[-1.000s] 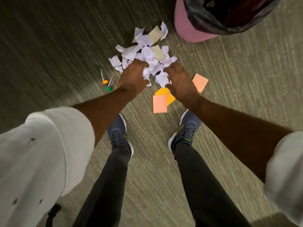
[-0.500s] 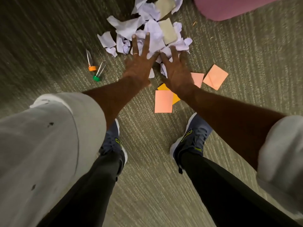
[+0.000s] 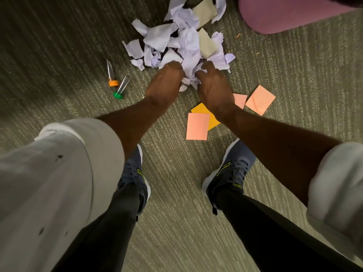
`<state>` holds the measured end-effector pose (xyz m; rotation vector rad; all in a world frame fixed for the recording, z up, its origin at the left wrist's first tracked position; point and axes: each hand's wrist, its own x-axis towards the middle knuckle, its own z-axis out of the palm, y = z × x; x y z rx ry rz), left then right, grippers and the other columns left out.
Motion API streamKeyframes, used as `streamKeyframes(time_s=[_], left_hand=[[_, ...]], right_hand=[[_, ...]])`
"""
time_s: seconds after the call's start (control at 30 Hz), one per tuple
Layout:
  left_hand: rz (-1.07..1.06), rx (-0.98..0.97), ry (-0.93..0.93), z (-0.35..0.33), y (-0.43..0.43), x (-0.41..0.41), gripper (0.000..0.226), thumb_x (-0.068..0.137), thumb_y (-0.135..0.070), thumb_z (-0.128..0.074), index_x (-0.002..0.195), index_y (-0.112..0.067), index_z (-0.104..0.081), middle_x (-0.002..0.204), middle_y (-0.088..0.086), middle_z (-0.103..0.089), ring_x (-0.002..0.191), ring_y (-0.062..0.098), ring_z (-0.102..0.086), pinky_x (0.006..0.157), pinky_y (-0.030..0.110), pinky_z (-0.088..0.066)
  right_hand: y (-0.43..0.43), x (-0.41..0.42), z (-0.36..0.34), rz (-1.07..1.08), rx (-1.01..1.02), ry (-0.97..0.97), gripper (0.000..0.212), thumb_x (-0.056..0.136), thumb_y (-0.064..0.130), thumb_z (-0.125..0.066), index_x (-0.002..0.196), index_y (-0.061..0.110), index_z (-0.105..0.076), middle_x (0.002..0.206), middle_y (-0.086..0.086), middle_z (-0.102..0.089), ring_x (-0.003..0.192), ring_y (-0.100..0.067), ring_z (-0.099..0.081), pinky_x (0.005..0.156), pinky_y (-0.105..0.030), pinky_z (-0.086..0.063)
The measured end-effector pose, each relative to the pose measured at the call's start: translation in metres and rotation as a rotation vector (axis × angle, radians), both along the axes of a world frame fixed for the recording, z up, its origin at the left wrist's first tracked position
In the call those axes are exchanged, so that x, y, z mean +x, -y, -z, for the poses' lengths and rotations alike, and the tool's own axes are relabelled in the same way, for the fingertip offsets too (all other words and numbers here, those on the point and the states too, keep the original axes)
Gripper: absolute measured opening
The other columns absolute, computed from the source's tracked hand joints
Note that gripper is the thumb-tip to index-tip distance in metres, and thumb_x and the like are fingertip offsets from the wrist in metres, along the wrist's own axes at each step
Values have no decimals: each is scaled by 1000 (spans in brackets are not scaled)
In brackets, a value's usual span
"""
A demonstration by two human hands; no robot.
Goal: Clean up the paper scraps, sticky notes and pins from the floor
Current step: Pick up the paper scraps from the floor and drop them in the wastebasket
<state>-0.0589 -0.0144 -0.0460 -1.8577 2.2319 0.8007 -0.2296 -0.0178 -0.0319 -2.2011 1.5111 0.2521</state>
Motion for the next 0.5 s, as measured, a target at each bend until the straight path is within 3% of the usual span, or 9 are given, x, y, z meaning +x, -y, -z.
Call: streamKeyframes(time_s=[0.1, 0.23, 0.3, 0.4, 0.5], left_hand=[[-123, -21, -35, -8, 4, 4, 24, 90, -4, -63, 113, -7, -68, 109, 13, -67, 96, 31, -68, 85, 37, -56], [-222, -28, -84, -13, 8, 12, 24, 89, -7, -67, 112, -11, -69, 112, 9, -69, 100, 25, -68, 87, 37, -58], [-173, -30, -71, -11, 11, 14, 24, 88, -16, -70, 112, -17, -71, 124, 7, -65, 112, 23, -64, 93, 35, -56], [-79, 70, -27, -10, 14, 9, 35, 88, -20, -72, 121, -9, -67, 158, 11, -34, 144, 33, -35, 111, 49, -42], [-59, 186, 107, -4, 11, 1, 38, 88, -27, -74, 121, -10, -68, 167, 8, -5, 152, 41, -3, 113, 63, -32]], right_hand=[[2, 2, -14, 11, -5, 39, 32, 91, 14, -52, 121, 12, -63, 137, -17, -50, 101, -42, -59, 82, -44, -50], [5, 1, -34, 38, -7, 76, 29, 91, 11, -51, 117, 9, -64, 132, -17, -52, 94, -42, -60, 78, -46, -53], [6, 0, -43, 54, -5, 97, 29, 91, 10, -50, 117, 10, -64, 131, -18, -52, 93, -43, -61, 76, -48, -53], [11, -3, -47, 55, -26, 115, 34, 90, 11, -51, 121, 13, -65, 131, -16, -55, 97, -41, -63, 79, -46, -55], [14, -12, -38, 55, -63, 128, 31, 90, 6, -52, 115, 12, -68, 127, -17, -58, 95, -39, -64, 77, -40, -53]])
